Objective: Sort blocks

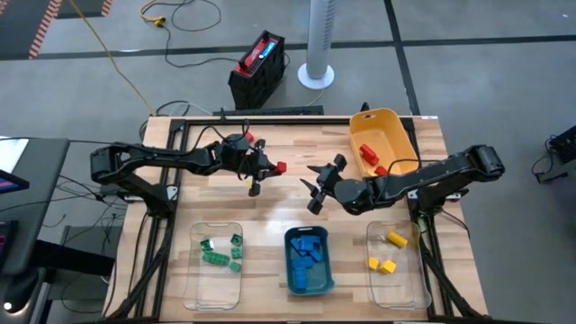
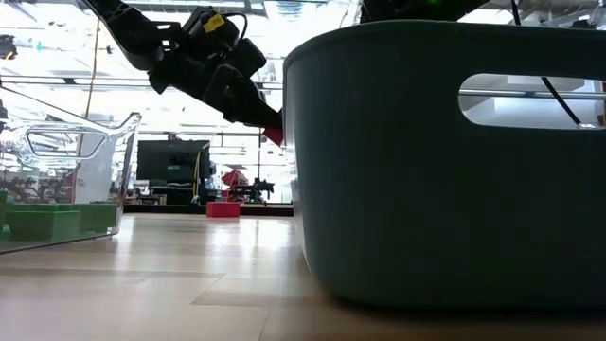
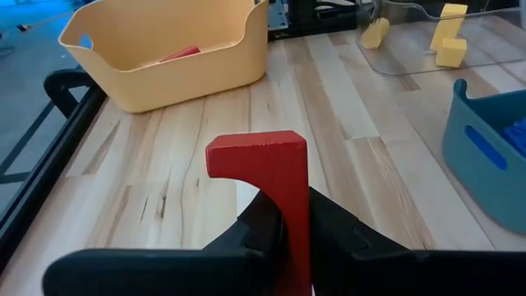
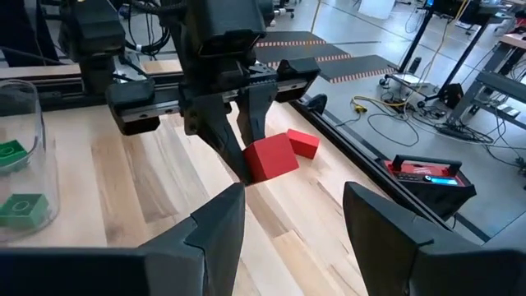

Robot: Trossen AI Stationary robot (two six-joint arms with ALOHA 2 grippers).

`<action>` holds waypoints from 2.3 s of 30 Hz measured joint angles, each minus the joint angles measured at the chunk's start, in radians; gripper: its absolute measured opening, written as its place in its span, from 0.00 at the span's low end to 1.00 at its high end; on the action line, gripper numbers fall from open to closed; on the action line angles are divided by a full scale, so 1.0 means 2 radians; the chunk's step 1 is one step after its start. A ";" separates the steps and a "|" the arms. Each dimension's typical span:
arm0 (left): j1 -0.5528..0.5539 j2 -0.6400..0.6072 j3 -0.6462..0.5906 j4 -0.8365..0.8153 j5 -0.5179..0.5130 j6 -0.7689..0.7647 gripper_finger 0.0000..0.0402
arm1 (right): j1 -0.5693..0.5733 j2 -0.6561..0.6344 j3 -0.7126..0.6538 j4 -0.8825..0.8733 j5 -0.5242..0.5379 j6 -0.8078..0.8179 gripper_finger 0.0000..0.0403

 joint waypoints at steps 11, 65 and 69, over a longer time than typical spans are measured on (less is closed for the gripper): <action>0.000 0.000 0.000 0.000 0.000 0.004 0.09 | 0.009 0.000 0.000 -0.002 0.009 0.003 0.54; 0.000 0.000 0.000 -0.007 0.000 0.006 0.10 | 0.017 -0.010 0.001 -0.053 0.005 0.030 0.54; 0.000 0.000 0.000 -0.009 0.000 0.012 0.10 | 0.019 -0.010 0.001 -0.052 0.003 0.030 0.54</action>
